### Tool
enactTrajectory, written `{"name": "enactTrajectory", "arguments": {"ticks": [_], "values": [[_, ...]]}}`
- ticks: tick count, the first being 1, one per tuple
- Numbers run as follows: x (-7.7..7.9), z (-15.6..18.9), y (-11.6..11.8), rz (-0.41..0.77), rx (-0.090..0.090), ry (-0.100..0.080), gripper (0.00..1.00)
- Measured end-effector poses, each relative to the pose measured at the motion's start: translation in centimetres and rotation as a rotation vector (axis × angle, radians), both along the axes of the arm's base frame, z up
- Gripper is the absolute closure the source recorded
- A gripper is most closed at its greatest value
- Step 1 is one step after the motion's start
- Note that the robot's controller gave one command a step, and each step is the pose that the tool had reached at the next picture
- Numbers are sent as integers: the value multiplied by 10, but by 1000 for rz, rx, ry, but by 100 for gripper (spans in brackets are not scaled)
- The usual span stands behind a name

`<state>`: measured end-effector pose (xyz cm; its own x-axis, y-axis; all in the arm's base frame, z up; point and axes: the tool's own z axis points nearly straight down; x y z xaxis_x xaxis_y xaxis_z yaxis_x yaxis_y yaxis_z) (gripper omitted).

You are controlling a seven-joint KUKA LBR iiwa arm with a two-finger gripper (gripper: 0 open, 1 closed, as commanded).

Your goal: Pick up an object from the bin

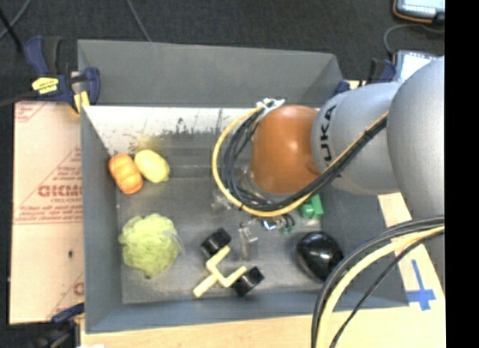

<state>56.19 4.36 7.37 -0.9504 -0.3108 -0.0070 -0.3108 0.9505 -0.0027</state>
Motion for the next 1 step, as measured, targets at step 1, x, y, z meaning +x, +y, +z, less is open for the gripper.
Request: {"name": "enactTrajectory", "arguments": {"ticks": [1], "values": [[-59,0,23,202,2,-33,100]]}}
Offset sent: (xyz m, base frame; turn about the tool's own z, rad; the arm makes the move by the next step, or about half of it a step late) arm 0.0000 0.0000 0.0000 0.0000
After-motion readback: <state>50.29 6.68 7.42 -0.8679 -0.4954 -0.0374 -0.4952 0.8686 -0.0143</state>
